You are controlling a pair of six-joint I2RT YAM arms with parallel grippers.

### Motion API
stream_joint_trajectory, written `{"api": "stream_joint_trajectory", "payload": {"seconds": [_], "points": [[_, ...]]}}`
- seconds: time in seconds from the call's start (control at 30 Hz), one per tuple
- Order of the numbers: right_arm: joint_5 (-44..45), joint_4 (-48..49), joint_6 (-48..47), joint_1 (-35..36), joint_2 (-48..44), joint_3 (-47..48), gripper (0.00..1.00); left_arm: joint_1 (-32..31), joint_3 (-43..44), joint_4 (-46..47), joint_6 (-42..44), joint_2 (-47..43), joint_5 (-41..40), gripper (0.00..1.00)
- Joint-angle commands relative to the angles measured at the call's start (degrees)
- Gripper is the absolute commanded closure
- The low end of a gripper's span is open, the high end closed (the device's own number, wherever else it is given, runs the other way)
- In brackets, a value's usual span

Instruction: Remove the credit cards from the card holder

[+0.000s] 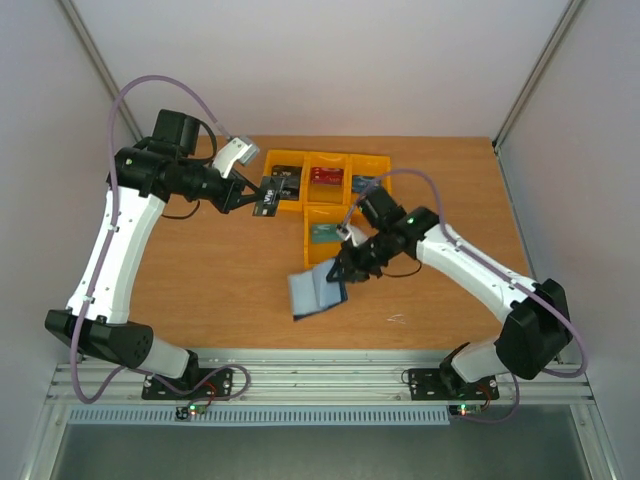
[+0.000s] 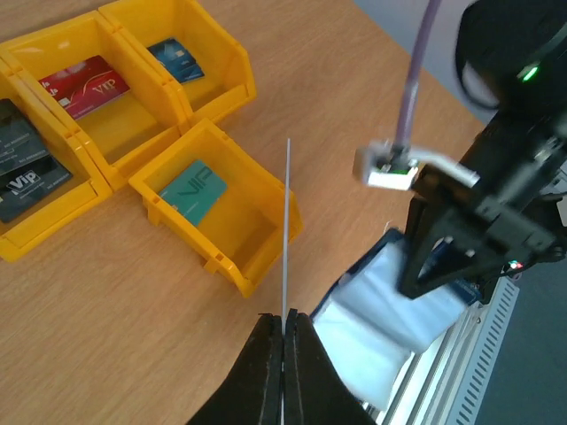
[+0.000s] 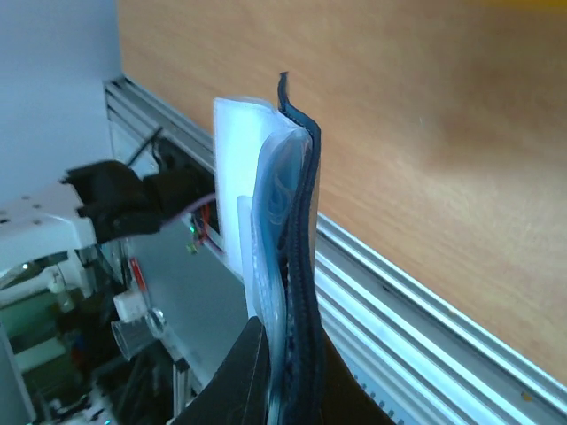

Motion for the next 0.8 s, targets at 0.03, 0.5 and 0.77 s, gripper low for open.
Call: {"api": "stream_joint_trajectory", "payload": {"seconds": [0.03,0.5,0.77], "points": [[-2.34,10.48,11.20,1.49,-1.13,-12.17,0.99,0.01,-0.76,1.51,0.31,-0.48,1.04,1.00],[35.03,-25.18,-6.48,1.11,-0.08,12.23,0.13,-2.51,2.01,-7.76,11.09,-0.30,5.66,1.00],[10.65,-14.85,-25.78,6.29,-3.90,30.64,0.12,-7.40,3.85,-14.98,17.15,0.03,8.29,1.00]]}}
